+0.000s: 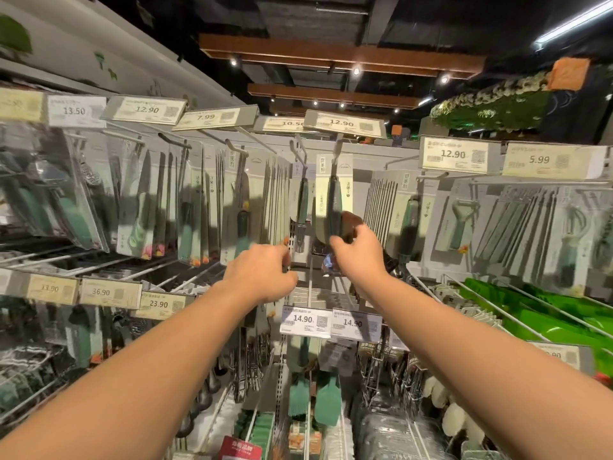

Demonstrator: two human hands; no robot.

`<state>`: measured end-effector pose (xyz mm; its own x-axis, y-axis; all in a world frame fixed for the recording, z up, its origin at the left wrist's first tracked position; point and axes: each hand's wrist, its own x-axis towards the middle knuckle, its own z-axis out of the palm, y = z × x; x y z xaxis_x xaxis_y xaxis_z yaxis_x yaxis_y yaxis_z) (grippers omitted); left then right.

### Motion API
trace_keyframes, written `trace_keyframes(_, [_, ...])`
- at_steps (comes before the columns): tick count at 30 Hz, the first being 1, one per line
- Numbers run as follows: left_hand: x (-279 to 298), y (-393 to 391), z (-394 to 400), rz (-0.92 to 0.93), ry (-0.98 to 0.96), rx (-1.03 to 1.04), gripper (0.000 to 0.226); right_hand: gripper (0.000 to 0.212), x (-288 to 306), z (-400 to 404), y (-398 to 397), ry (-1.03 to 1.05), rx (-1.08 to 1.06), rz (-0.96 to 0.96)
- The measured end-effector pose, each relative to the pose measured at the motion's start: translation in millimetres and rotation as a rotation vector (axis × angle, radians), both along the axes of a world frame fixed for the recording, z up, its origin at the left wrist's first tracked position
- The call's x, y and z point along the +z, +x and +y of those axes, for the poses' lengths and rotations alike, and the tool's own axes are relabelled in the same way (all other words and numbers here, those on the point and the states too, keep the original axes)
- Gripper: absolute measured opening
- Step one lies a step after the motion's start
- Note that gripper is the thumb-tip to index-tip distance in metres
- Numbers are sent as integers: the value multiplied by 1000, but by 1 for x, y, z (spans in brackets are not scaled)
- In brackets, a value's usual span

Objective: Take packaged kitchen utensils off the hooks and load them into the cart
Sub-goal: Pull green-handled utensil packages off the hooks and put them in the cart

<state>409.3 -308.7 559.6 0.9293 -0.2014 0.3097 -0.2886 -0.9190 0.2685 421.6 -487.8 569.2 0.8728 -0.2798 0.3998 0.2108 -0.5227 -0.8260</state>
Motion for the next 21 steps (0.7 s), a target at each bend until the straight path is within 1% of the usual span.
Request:
trace_keyframes(1, [-1, 3, 0, 7, -8, -2, 23, 12, 2, -1, 8, 65, 11, 36])
trace_keyframes(2, [-2, 6, 0, 12, -15, -7, 24, 21, 4, -1, 14, 135, 35, 57])
trace_keyframes(4, [-5, 11, 0, 5, -12, -26, 27, 54, 8, -2, 22, 231, 91, 67])
trace_keyframes(6, [-6, 13, 1, 3, 11, -41, 29, 68, 10, -4, 30, 215, 117, 93])
trace_keyframes(10, [-5, 19, 7, 27, 2, -39, 32, 80, 9, -11, 46, 164, 164, 139])
trace_keyframes(13, [-1, 20, 10, 25, -12, -25, 33, 83, 8, -13, 52, 164, 192, 151])
trace_keyframes(16, [4, 17, 9, 6, -36, -13, 32, 79, 7, -13, 52, 151, 160, 140])
trace_keyframes(19, [4, 11, 5, -11, -98, 17, 30, 70, 3, -12, 41, 147, 88, 107])
trace_keyframes(21, [3, 3, 2, -12, -128, 39, 33, 51, 1, -11, 30, 73, 29, 82])
